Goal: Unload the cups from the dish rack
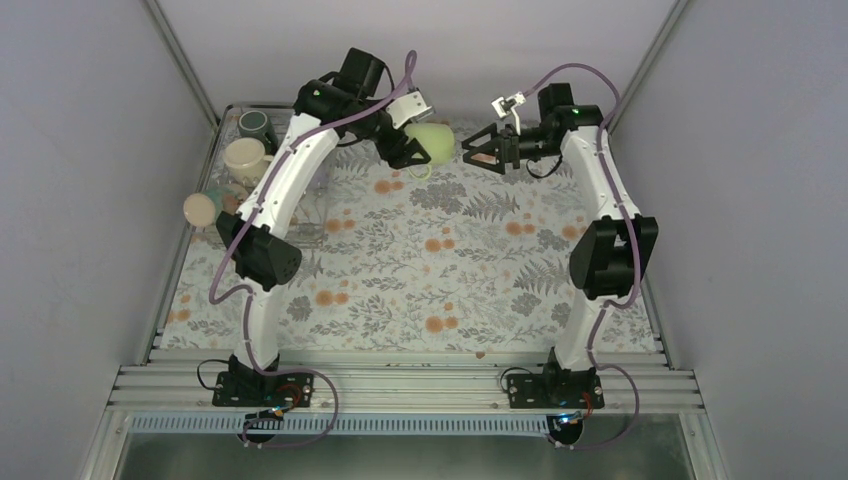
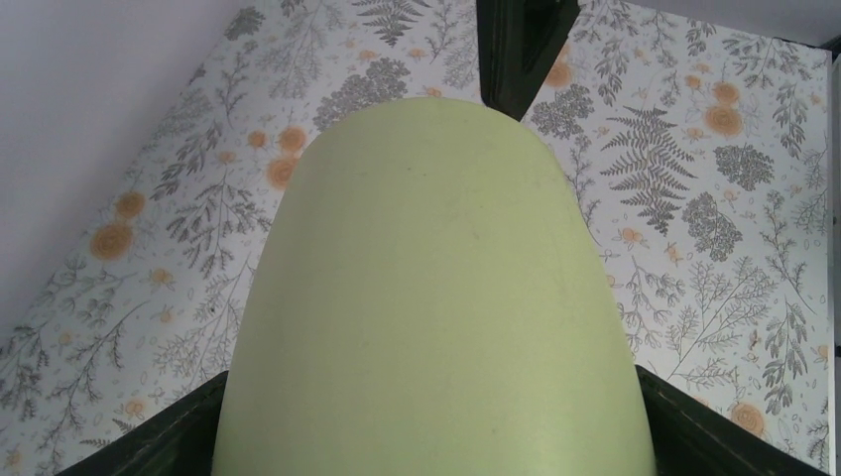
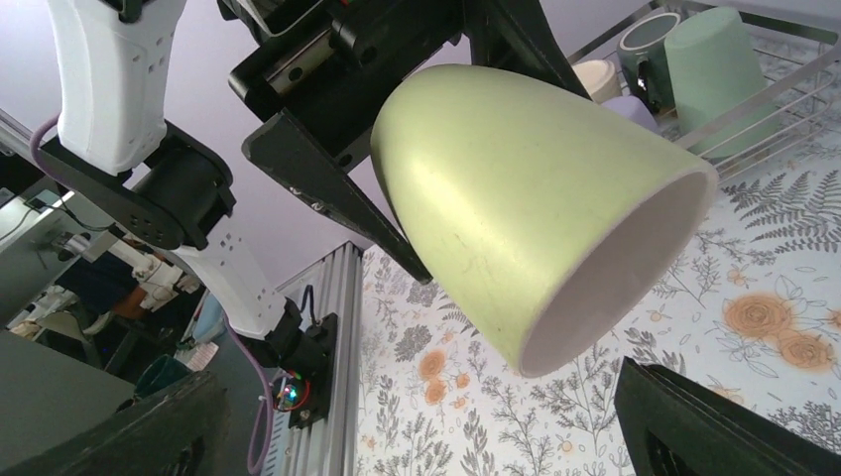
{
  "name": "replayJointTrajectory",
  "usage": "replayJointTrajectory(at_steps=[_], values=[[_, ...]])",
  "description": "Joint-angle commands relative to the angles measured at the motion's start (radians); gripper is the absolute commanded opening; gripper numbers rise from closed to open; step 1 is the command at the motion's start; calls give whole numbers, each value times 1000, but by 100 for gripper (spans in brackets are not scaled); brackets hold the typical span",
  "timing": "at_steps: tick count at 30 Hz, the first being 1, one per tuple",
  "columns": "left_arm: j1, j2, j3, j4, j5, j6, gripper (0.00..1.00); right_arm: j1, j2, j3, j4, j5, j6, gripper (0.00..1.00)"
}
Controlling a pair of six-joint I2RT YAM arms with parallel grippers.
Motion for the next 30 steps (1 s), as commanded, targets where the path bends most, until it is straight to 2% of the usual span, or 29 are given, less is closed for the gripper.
replayJointTrajectory(at_steps=[1,9,12,17,19,22,25,26,28,30], values=[[-23,-38,49,64,47,-4,30,4,36,59,-58,-70,-41,100],[-60,14,122,68,39,-7,31,30,73,99,0,-127,48,99],[-71,25,137,79,39,-9,31,44,81,114,-3,-145,50,94],[-80,56,152,93,30,-10,32,54,59,101,10,-169,79,73],[-85,61,159,95,28,-11,35,53,45,78,36,-181,104,62],[-95,64,156,99,15,-8,39,53,24,60,58,-197,118,36],[-101,64,142,100,4,-6,44,54,7,51,87,-177,154,6],[-102,61,138,101,-1,-7,48,53,1,43,93,-174,159,3],[-103,57,127,103,-14,-7,65,53,-16,22,104,-171,166,3],[-103,45,112,102,-32,-8,77,52,-34,13,107,-163,167,3]])
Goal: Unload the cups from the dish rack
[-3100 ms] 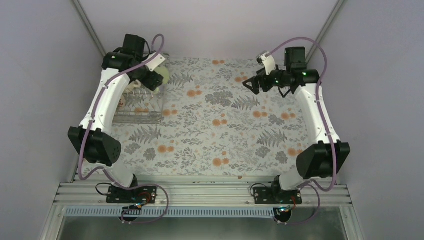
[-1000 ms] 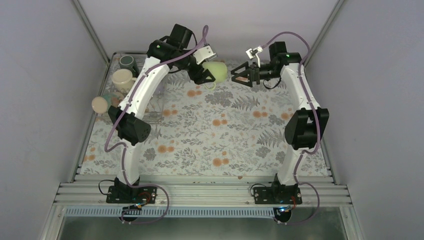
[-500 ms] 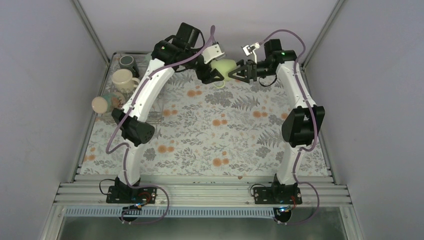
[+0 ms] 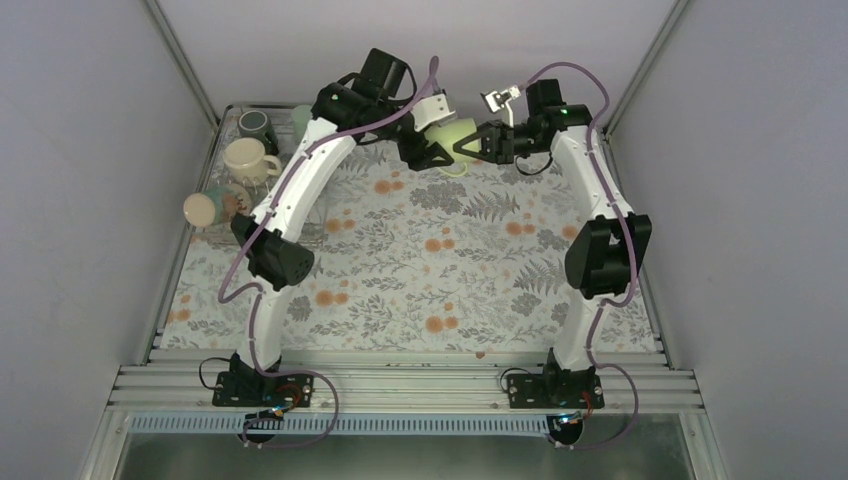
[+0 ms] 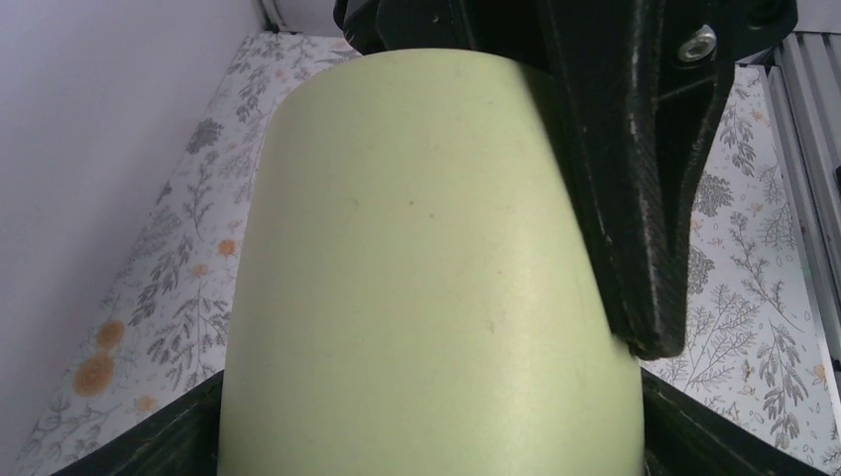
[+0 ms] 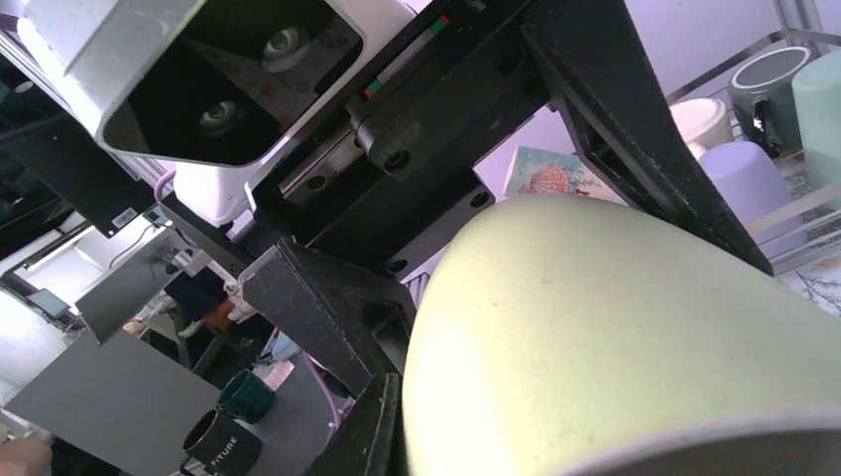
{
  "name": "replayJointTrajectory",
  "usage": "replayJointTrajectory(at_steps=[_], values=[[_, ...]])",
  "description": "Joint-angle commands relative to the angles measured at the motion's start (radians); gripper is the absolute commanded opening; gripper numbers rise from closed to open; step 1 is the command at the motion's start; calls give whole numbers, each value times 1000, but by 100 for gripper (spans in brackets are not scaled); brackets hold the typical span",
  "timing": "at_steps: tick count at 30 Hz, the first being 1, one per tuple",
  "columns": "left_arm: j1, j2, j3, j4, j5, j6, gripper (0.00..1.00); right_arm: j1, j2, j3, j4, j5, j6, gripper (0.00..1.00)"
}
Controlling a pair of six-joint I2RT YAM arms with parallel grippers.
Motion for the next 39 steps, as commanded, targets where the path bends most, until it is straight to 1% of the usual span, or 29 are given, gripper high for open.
replayJointTrajectory(at_steps=[1,3,4,5,7,10,11,13,15,17,20,23,27,29,32,35,39], values=[[-21,-28,-17,60,-85,-54,81,-1,-75,-20,32,13,54,3],[-21,-53,-53,58,-117,-43,87,-4,-92,-20,33,41,53,3],[-21,-68,-71,55,-136,-36,94,-9,-98,-24,32,51,53,3],[-20,-84,-87,50,-157,-29,99,-15,-102,-24,28,66,56,3],[-16,-115,-110,39,-199,-21,100,-31,-92,-5,5,105,52,3],[-1,-168,-150,23,-269,-8,100,-58,-43,74,-139,171,-44,3],[9,-192,-177,23,-295,-4,100,-66,-31,87,-153,210,-40,3],[29,-251,-221,33,-345,-1,100,-78,-28,89,-152,316,-42,3],[48,-311,-274,54,-426,3,100,-83,-32,85,-133,447,-41,3],[72,-397,-375,117,-510,6,100,-92,-31,85,-104,597,-16,3],[103,-523,-550,250,-665,45,100,-113,12,140,-121,785,-15,3],[163,-595,-655,297,-775,73,100,-140,73,210,-153,952,-33,3],[281,-605,-681,227,-823,84,100,-172,122,206,-154,1140,-71,3],[350,-613,-709,198,-814,101,100,-190,144,195,-153,1202,-83,3],[447,-644,-800,194,-812,147,100,-224,174,182,-144,1294,-94,3],[572,-671,-860,204,-751,194,100,-256,204,170,-130,1376,-108,3],[719,-678,-899,206,-668,255,100,-288,232,143,-115,1440,-140,3]])
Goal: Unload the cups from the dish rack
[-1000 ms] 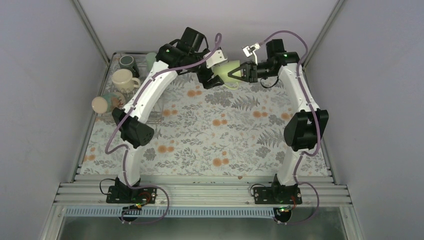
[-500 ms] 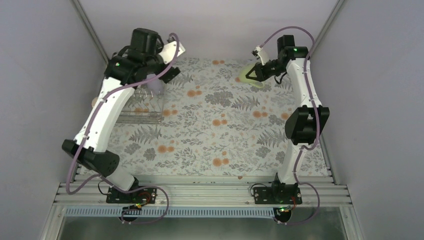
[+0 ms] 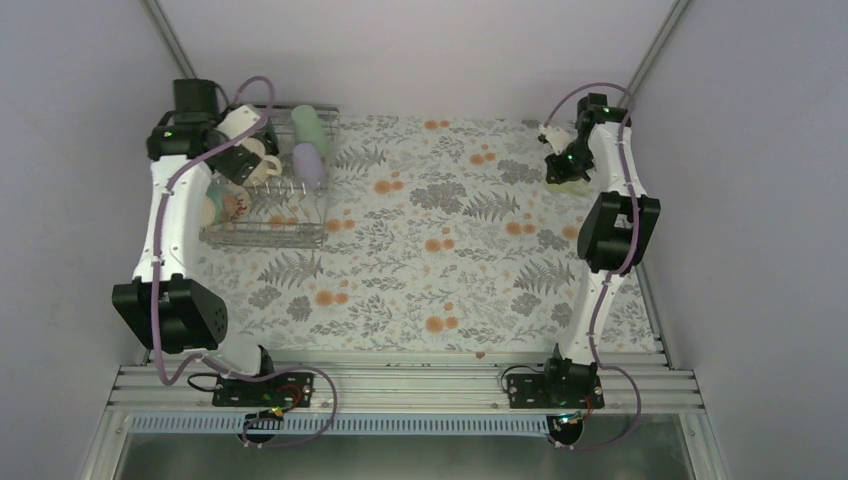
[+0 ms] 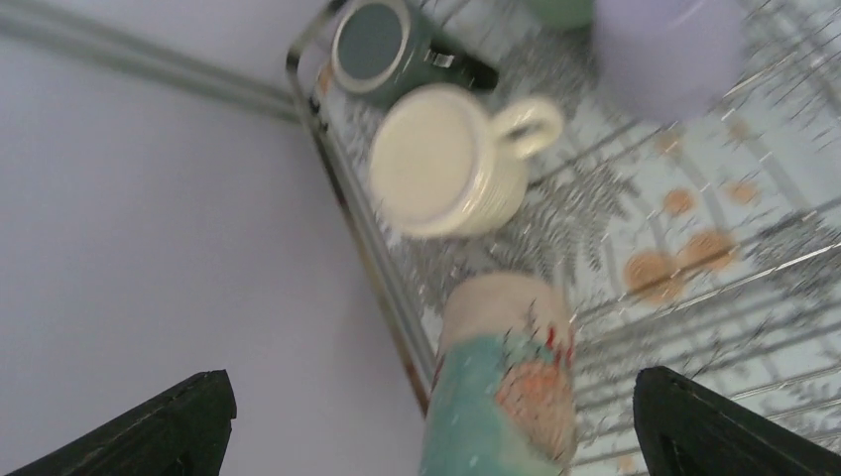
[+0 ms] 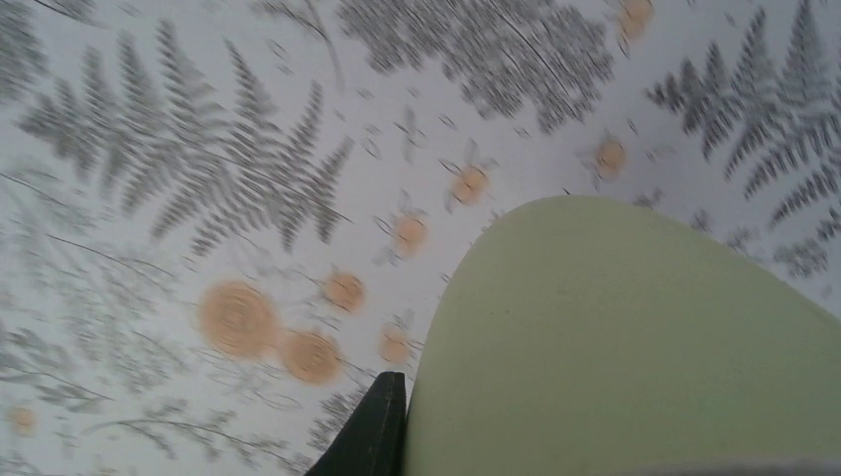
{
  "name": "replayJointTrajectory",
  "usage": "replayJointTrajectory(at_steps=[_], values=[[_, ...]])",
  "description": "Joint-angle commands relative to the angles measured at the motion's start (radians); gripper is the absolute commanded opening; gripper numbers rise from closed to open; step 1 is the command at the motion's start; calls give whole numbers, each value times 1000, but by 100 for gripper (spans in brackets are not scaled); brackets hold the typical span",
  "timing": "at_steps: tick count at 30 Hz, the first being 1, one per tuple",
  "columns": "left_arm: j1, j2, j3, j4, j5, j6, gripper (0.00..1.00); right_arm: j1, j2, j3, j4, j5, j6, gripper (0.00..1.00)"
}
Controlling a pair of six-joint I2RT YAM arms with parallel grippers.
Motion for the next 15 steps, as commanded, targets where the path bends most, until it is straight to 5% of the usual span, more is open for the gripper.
replayJointTrajectory(at_steps=[1,15], values=[[135,-51,-28,-8,97,97,100,-31,11,-16,29,122,-65,3],[329,-43,-166,-58,207,263,100,-82,103,-61,45,179,-94,4]])
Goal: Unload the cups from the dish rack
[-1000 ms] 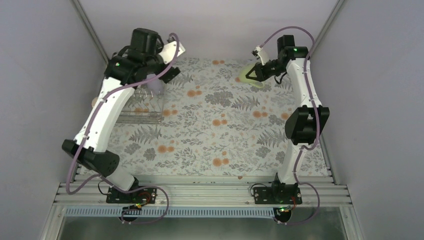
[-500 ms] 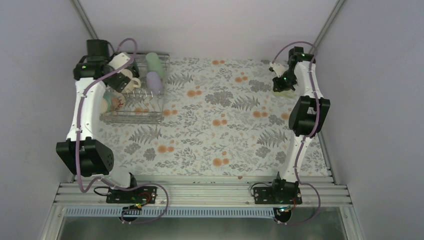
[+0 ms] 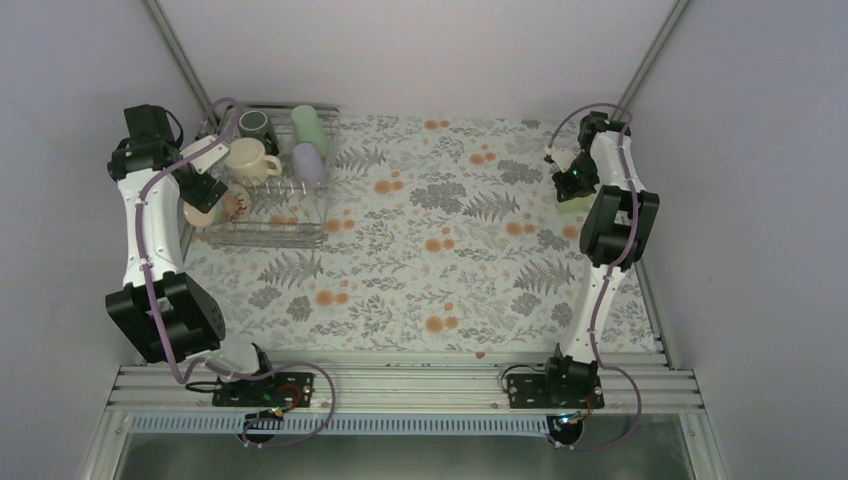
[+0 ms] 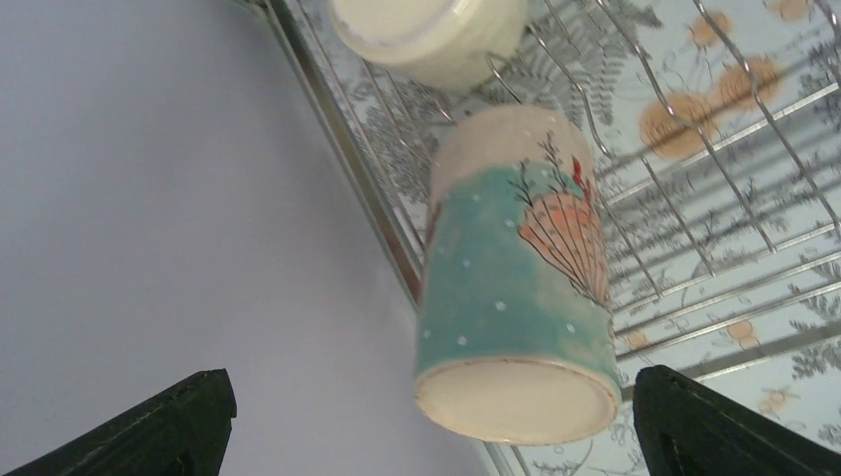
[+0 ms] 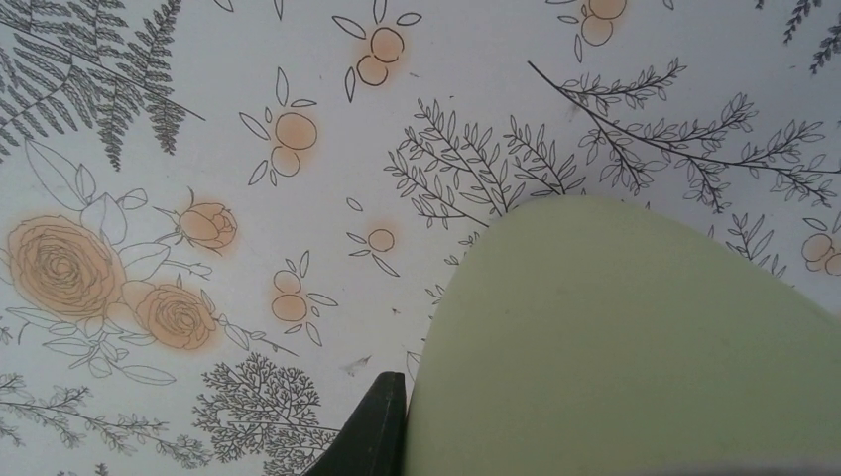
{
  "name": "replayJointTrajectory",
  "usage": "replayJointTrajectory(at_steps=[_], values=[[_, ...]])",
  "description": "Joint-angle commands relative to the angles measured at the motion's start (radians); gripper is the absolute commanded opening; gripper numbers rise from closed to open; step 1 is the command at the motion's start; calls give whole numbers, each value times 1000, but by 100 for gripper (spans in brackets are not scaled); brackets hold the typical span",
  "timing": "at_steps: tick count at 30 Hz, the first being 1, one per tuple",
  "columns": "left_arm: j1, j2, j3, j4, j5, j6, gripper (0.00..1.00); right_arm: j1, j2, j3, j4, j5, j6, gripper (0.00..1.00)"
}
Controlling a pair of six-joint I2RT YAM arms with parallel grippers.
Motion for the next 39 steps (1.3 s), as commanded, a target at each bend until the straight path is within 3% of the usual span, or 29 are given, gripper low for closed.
replayJointTrajectory(at_steps=[1,4,5,7,13,16,27,39], values=[[38,-9,-37,-32,52,81,100,-17,8,-5,36,27,-21,4],[71,-6,-47,-24,61,104,100,-18,3,-22,51,35,-20,6],[81,-3,-47,-23,64,111,100,-18,3,-24,54,37,-20,14],[96,12,-46,-28,63,124,100,-20,1,-22,56,47,-19,40],[128,46,-43,-31,78,133,100,-19,-71,-30,88,75,-12,69],[132,63,-38,-54,91,132,100,-19,-131,-68,114,95,-13,99],[135,114,-48,-61,146,91,100,12,-324,-92,42,30,-22,100],[145,124,-129,61,239,-12,100,82,-398,-136,11,-46,-4,100]])
